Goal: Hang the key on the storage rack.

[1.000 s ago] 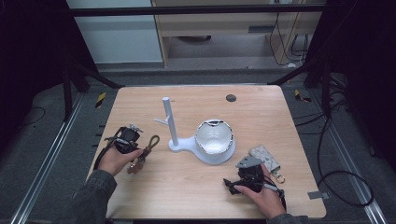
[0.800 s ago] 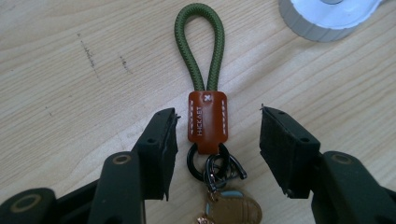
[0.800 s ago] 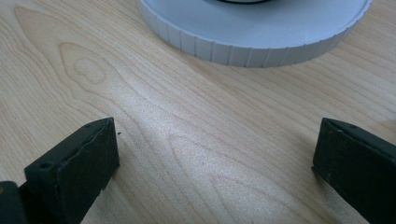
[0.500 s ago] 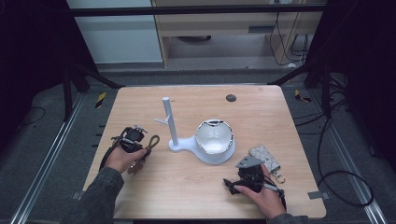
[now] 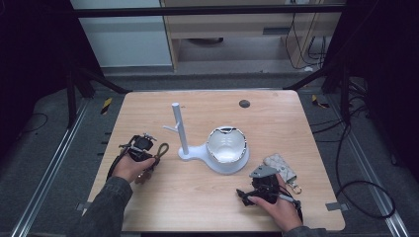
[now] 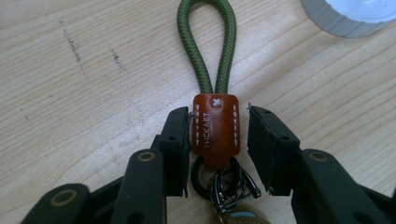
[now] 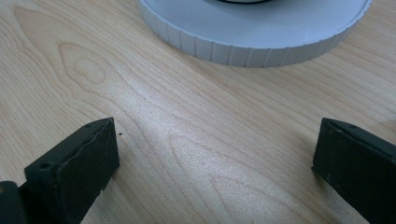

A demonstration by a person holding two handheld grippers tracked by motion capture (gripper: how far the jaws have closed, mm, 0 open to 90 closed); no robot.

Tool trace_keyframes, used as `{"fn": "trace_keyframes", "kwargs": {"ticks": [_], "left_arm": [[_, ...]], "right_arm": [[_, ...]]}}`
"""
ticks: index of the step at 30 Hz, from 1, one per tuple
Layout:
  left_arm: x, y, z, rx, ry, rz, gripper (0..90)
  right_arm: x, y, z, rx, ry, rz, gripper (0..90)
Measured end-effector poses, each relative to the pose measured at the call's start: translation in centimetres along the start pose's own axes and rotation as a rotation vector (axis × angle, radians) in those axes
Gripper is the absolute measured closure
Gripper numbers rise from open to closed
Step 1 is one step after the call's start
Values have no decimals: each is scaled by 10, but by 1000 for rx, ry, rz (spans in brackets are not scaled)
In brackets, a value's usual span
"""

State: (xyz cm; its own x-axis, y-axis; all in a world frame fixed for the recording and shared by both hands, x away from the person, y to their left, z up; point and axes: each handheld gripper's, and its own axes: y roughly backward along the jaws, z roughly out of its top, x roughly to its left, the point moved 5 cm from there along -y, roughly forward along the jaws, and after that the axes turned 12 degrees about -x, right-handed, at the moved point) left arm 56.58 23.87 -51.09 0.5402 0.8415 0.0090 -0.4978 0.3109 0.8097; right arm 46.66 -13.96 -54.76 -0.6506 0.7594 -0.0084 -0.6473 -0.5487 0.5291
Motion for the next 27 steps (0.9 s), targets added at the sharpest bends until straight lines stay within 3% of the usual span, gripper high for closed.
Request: {"fn": "trace_keyframes", "kwargs": {"ticks": [9, 27], "left_arm": [[0, -1, 0, 3, -16, 2, 650], [-5, -2, 1, 12, -42, -3, 657]], "right_arm": [[0, 0, 0, -1, -1, 0, 3], [0, 0, 0, -1, -1, 1, 3]]}}
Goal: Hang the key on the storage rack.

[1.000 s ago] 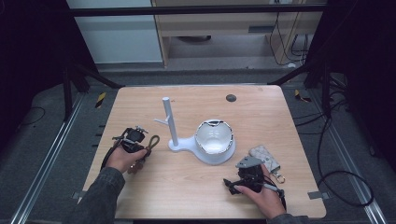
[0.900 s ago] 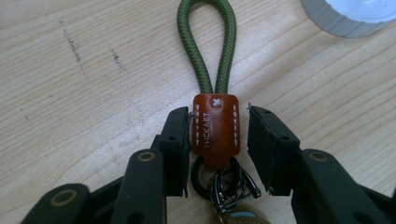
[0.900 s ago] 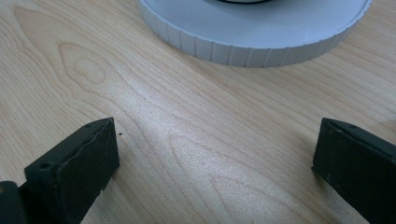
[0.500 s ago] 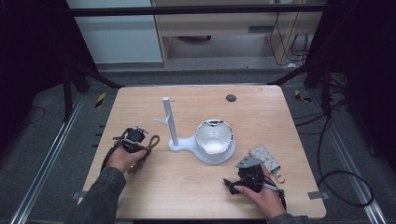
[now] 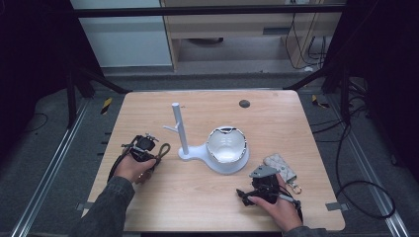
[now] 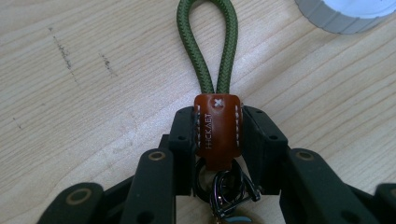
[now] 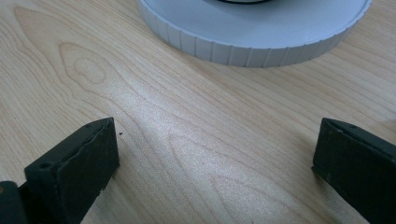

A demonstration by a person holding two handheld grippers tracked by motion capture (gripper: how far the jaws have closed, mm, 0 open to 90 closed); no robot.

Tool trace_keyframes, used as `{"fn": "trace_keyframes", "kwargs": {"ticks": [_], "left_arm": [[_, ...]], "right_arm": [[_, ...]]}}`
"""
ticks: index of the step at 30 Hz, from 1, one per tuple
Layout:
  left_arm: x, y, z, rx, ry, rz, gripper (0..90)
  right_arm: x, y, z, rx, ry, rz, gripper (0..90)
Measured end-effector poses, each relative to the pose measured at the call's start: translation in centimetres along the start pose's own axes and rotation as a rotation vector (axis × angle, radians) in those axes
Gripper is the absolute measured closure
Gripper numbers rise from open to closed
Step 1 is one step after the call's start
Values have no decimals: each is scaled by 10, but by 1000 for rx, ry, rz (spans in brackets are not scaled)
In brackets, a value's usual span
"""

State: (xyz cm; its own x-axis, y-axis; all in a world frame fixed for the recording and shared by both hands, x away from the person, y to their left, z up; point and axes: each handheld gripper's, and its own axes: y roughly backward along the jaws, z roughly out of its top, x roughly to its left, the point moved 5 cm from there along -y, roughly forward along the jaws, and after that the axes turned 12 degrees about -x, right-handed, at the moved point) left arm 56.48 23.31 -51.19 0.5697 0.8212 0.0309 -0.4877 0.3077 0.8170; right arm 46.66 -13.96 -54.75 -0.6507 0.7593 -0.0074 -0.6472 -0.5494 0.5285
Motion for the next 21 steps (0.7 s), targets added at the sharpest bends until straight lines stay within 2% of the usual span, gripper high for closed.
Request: {"fn": "trace_keyframes", "kwargs": {"ticks": [7, 8, 9, 12, 13, 15, 16, 17, 21], "left_arm": [[-2, 8, -2, -31, -13, 4, 661], [-4, 14, -2, -64, -11, 5, 661], [-4, 14, -2, -64, -11, 5, 661], [-8, 27, -2, -114, -28, 6, 661], [-12, 35, -3, -153, -32, 11, 661], [-16, 43, -4, -188, -42, 6, 661], [-16, 43, -4, -188, -42, 6, 661], [-22, 50, -5, -220, -50, 5, 661], [-32, 65, -5, -289, -64, 1, 661]], "right_arm": [[0, 0, 0, 0, 1, -1, 3], [0, 0, 0, 0, 1, -1, 3], [0, 0, 0, 0, 1, -1, 3], [0, 0, 0, 1, 0, 0, 3], [0, 0, 0, 0, 1, -1, 3], [0, 0, 0, 0, 0, 0, 3], [0, 0, 0, 0, 0, 0, 3], [0, 0, 0, 1, 0, 0, 3], [0, 0, 0, -1, 0, 0, 3]]}}
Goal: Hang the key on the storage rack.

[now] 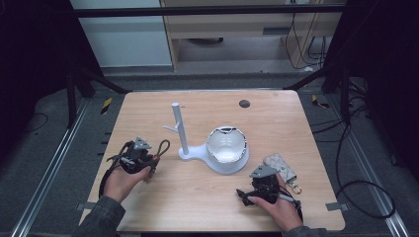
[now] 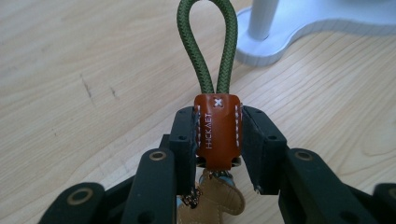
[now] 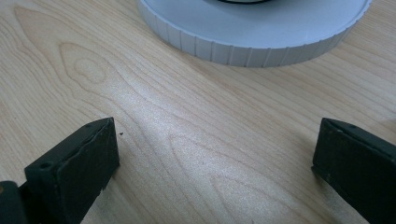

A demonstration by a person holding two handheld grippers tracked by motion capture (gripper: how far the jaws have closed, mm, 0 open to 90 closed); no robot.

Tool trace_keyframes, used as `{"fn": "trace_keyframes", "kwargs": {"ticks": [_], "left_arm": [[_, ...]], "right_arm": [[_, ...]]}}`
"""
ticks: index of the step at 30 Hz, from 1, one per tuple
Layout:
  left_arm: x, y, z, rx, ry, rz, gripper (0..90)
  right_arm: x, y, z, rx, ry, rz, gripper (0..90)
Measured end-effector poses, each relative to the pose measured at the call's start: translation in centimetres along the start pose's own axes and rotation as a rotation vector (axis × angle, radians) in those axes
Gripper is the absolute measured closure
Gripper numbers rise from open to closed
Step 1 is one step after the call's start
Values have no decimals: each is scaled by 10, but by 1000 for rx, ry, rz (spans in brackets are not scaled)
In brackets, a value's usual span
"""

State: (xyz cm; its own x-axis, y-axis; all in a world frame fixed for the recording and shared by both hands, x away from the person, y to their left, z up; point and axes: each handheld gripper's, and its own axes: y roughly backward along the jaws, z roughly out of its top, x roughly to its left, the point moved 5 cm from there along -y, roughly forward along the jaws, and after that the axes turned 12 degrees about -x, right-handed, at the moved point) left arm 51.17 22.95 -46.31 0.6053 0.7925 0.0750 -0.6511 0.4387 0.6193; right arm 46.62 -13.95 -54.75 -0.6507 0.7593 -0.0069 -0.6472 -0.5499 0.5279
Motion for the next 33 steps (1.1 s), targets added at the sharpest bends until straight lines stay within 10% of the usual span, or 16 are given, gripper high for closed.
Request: {"fn": "trace_keyframes", "kwargs": {"ticks": [19, 33], "left_arm": [[-36, 45, 19, -237, -22, -27, 664], [-54, 62, 32, -320, -36, -45, 663]], "right_arm": [[0, 1, -1, -1, 4, 1, 3], [0, 1, -1, -1, 3, 1, 3]]}}
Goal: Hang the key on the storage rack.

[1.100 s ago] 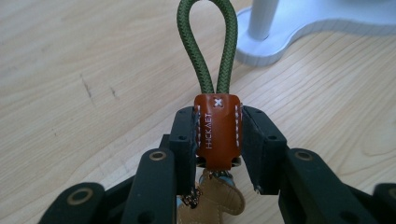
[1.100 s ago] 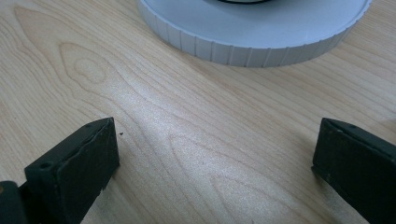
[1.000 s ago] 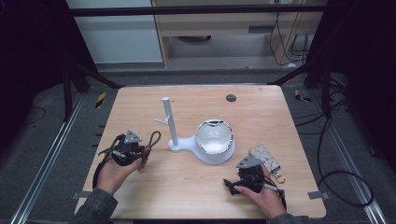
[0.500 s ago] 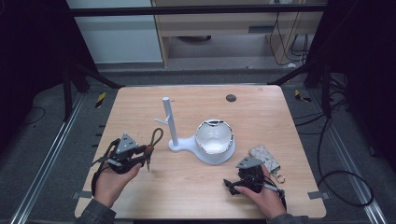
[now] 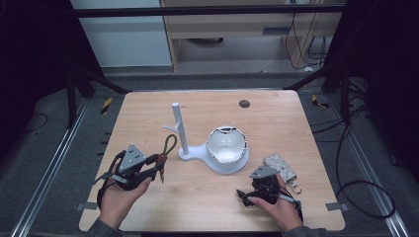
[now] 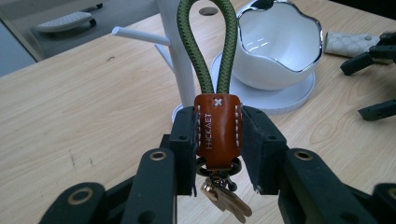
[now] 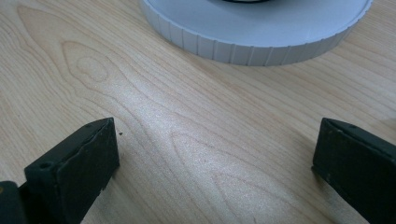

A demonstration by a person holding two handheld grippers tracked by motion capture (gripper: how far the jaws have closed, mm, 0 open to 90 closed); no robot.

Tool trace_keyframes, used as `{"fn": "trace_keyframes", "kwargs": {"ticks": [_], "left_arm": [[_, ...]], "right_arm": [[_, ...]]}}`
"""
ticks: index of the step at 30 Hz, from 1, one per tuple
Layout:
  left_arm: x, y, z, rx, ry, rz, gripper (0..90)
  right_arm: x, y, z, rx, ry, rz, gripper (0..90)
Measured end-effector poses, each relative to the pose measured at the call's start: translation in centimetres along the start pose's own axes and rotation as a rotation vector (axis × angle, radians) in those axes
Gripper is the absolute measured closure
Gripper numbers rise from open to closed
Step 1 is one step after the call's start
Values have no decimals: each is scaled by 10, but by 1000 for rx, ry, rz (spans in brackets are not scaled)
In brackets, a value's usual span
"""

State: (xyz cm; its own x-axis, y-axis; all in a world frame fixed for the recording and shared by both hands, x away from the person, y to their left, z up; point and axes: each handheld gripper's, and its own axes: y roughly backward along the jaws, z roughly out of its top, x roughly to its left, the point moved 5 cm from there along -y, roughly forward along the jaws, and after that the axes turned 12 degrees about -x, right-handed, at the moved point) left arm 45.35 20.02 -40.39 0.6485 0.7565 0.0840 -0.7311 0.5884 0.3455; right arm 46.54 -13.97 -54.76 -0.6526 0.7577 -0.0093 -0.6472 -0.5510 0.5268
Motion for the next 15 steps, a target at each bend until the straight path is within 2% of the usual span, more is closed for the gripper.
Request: {"fn": "trace_keyframes", "kwargs": {"ticks": [15], "left_arm": [[-10, 3, 20, -57, -12, -15, 663]], "right_arm": [[0, 0, 0, 0, 1, 0, 3]]}}
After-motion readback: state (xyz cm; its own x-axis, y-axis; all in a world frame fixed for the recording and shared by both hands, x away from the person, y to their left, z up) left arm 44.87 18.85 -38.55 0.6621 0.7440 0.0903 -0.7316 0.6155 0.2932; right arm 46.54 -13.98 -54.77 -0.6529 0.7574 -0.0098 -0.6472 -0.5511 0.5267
